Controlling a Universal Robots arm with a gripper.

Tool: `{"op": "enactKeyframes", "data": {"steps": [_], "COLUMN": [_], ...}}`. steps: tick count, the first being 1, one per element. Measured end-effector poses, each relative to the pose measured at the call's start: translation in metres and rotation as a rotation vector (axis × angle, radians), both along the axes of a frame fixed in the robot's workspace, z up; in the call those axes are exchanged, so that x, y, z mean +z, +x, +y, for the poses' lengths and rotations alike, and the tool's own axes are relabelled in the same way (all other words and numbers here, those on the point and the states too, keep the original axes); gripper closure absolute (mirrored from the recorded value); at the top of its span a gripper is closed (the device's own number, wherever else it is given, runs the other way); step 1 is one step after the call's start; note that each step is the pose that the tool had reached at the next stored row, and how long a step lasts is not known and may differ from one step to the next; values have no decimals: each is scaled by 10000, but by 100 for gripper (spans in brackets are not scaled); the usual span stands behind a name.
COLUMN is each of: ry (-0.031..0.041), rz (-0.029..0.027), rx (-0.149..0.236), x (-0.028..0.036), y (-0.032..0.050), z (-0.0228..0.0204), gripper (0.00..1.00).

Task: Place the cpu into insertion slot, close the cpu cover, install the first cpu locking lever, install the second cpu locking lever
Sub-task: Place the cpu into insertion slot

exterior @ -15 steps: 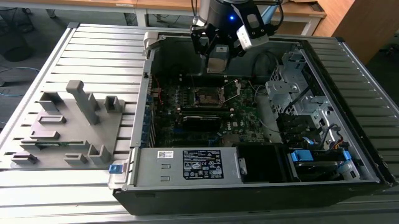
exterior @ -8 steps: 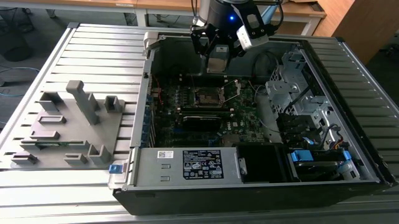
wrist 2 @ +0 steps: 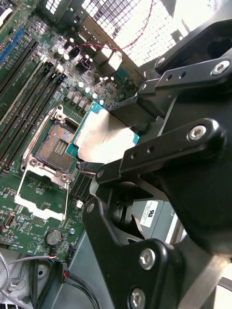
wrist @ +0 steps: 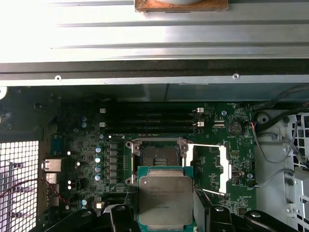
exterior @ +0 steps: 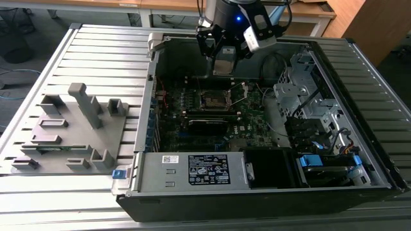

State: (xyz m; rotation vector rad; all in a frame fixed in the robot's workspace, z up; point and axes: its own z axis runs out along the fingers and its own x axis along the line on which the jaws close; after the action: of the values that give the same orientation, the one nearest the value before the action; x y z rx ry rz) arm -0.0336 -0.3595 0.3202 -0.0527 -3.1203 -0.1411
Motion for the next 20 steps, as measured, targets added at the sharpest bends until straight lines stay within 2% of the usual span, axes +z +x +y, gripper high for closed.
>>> {"op": "enactKeyframes", "data": {"steps": [2,9,12,20], "ry": [-1,-1,-2,1], "rz": [1,0,1,0], "rx": [-112,-154,-484,-537], "x": [-1,-1,-5,-10], "y": [0,0,0,0], "z": [0,0,0,0], "gripper": [46,46,46,46]}}
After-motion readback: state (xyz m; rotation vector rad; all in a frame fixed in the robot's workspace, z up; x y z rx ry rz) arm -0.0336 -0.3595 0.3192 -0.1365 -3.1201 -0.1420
